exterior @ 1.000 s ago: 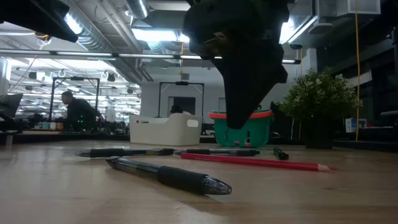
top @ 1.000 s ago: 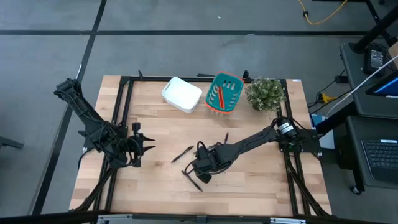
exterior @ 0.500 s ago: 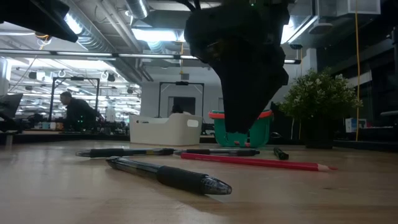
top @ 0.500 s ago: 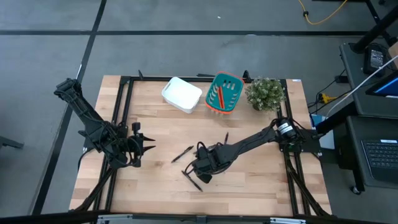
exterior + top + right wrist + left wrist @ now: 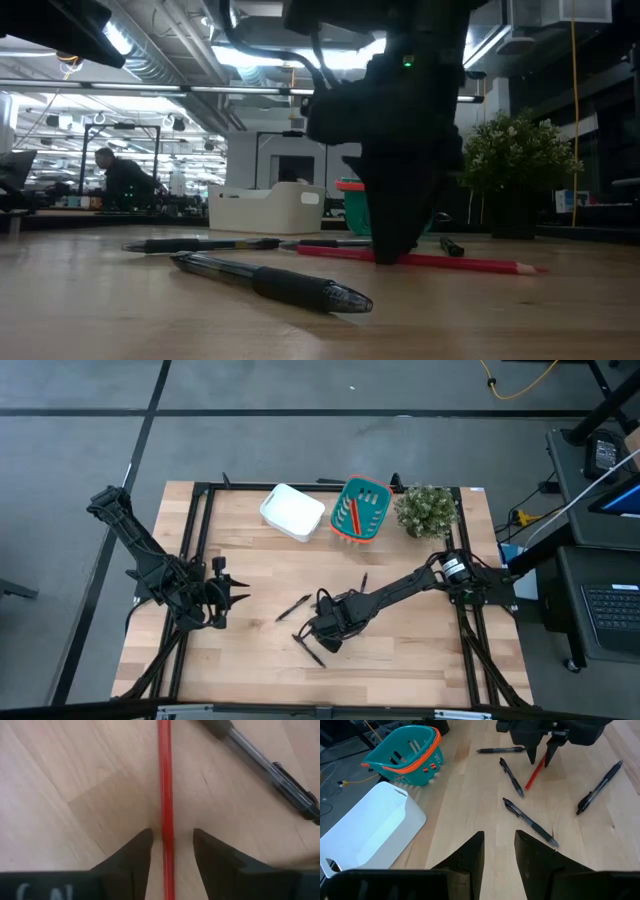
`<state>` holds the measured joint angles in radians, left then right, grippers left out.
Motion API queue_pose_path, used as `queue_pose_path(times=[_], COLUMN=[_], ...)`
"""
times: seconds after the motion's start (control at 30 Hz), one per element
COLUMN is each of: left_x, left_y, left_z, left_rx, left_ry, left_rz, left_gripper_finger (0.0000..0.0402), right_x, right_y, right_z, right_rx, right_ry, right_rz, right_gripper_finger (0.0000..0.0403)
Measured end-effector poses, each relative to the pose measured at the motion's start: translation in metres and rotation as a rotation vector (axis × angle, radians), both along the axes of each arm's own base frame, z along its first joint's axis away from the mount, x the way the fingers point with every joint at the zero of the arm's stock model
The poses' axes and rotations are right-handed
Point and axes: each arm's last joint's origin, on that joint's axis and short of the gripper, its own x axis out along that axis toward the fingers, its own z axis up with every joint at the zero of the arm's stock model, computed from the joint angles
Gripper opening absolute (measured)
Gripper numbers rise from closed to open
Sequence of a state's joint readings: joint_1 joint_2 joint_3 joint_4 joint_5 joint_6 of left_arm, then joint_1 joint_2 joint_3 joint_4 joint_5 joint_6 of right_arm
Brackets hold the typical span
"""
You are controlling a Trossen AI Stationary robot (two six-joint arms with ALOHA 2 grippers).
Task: Sort pens & pencils
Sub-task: Put the red pencil into the green basket
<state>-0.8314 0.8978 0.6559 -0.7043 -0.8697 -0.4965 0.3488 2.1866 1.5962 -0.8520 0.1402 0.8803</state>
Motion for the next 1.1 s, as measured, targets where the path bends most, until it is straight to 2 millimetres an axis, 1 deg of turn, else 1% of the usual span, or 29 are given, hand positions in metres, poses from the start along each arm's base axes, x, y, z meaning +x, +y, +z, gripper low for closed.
queue_pose_path(times=[0.17, 0.33, 0.43, 0.6, 0.67, 0.73, 0.87, 0.93, 1.1], left_x=[0.0, 0.0, 0.0, 0.0, 0.0, 0.0, 0.0, 0.0, 0.0], left_y=[0.0, 0.0, 0.0, 0.0, 0.0, 0.0, 0.0, 0.0, 0.0], left_z=[0.0001, 0.0001, 0.0001, 0.0001, 0.0001, 0.0001, 0.0001, 0.0001, 0.0001], left_rx=[-0.001, -0.001, -0.001, -0.001, -0.001, -0.001, -0.001, -0.001, -0.001], left_ry=[-0.001, -0.001, -0.001, -0.001, -0.001, -0.001, -0.001, -0.001, -0.001], left_rz=[0.0, 0.0, 0.0, 0.0, 0.0, 0.0, 0.0, 0.0, 0.0], left_gripper_finger=[0.0102, 0.0102, 0.0102, 0.0102, 0.0102, 0.0102, 0.0102, 0.0102, 0.0102], right_x=[-0.0043, -0.004, -0.0033, -0.0028, -0.0026, -0.0023, -0.0018, -0.0016, -0.0014], right_y=[-0.0013, -0.0008, -0.0021, -0.0022, -0.0022, -0.0021, -0.0019, -0.0018, -0.0018], right_z=[-0.0075, -0.0087, -0.0093, -0.01, -0.0098, -0.0098, -0.0098, -0.0098, -0.0096], right_rx=[0.023, 0.032, 0.032, 0.034, 0.035, 0.035, 0.037, 0.038, 0.039], right_ry=[0.006, 0.005, 0.004, -0.001, -0.003, -0.006, -0.012, -0.015, -0.018], right_rz=[-0.003, 0.0, -0.006, -0.006, -0.005, -0.005, -0.006, -0.006, -0.005], right_gripper_finger=[0.0132, 0.0106, 0.0082, 0.0028, 0.0013, 0.0011, 0.0031, 0.0033, 0.001])
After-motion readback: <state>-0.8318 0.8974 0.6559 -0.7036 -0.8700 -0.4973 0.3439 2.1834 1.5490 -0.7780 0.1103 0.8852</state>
